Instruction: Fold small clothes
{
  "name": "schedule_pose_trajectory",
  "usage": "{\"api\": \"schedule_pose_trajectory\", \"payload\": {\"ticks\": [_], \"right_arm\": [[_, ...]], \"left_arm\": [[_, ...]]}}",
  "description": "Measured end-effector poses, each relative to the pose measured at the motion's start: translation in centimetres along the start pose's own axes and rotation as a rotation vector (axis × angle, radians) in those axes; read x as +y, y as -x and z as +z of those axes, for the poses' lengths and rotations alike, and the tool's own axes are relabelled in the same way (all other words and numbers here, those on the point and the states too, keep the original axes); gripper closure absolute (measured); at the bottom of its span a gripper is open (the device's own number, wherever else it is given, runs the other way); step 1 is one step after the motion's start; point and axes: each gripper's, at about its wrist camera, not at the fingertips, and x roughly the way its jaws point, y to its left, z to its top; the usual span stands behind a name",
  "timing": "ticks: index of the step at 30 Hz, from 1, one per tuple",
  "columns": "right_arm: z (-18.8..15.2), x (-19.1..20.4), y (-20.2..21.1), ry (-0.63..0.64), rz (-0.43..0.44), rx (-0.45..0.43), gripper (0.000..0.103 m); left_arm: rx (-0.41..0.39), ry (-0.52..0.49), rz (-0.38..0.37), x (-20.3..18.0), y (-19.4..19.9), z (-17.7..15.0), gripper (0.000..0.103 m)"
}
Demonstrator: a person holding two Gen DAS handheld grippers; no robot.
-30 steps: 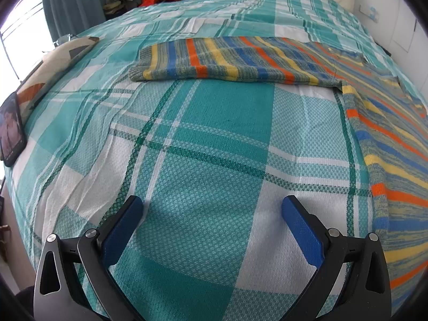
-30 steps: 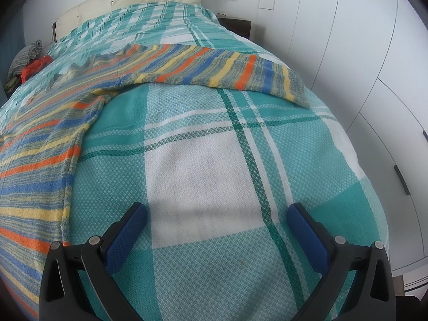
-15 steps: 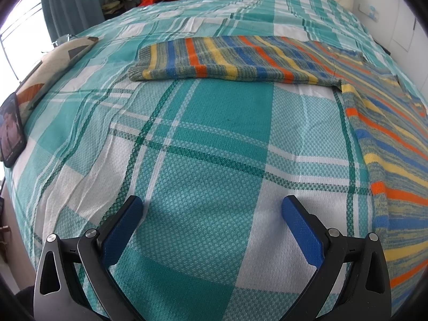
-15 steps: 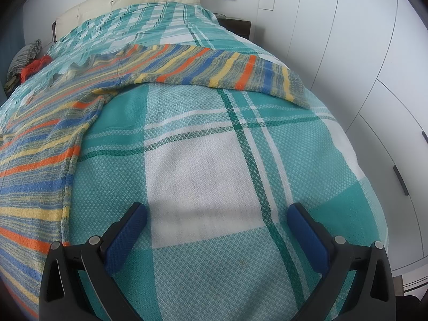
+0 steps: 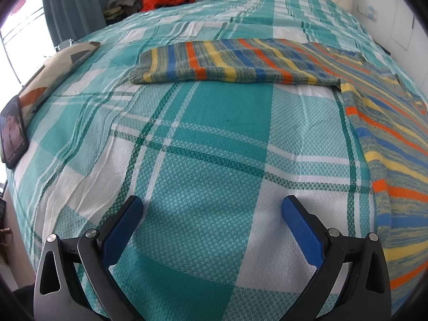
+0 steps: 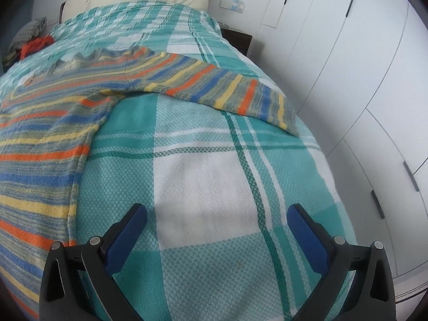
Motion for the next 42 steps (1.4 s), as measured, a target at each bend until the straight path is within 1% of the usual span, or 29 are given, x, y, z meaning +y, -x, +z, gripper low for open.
{"api": "schedule_pose_trajectory", "payload": {"ticks": [7,11,21,42], "right_arm": [[0.0,0.0,0.5,0.004,-0.022,-0.009,0.0],[0.2,0.0,0.9,0.008,-0.038,-0.03,0.0],[0.2,-0.1,1.4,0.007,-0.052,-0.045,0.0],[0.2,0.0,1.1,0.005,-0.049,-0.037,0.0]], "left_arm": [[-0.009,0.0,0.001,-0.1,0.1,-0.1,0.0],[-0.012,0.0,0.003,-0.1,0.1,-0.2,0.0],[-0.014,0.0,0.004,-0.1,0.1,-0.2,0.0],[-0.015,-0.001,0.006,-0.2,0.2,-0.3,0.0]]}}
